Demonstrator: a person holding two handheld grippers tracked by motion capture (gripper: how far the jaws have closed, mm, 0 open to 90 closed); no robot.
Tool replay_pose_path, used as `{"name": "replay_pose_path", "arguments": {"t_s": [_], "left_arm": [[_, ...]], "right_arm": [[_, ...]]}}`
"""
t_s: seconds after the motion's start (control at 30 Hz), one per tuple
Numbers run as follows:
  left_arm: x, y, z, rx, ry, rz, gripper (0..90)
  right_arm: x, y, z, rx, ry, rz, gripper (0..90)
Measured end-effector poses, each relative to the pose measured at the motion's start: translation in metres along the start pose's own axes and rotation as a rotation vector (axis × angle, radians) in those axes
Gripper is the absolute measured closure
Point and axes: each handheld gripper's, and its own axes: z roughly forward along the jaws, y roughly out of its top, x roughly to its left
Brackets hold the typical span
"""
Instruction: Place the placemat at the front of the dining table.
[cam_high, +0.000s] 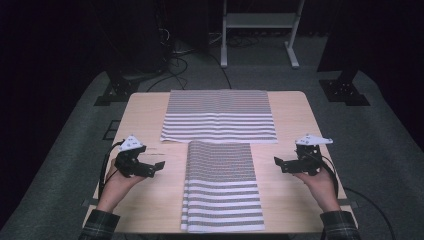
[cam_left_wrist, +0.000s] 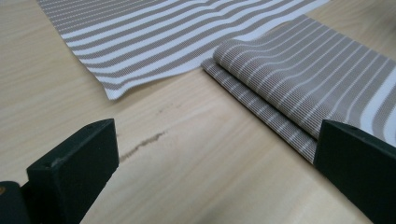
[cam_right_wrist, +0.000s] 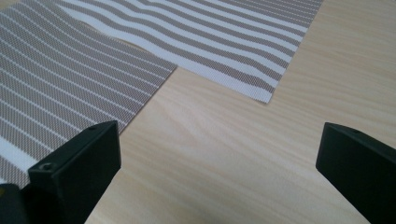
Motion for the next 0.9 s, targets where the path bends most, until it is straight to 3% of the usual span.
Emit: {"name": "replay_pose_path", "arguments": {"t_s": [0.43,0.7,0.9], "left_arm": [[-0.019,-0.040,-0.020,0.009,0.005,0.044,0.0],[-0.026,-0.060,-0.021,0.049,-0.003,0.047,0.0],[-0.032,-0.076,-0.019,0.107,-0.010,0.078,0.0]], "right_arm": [[0.009,-0.036,-0.026,-0.064,0.035,-0.027,0.0],[0.008,-0.060,-0.033,-0.030,0.017,-0.050,0.0],[0.004,-0.077,-0.037,0.015,0.022,-0.047,0.0]]}}
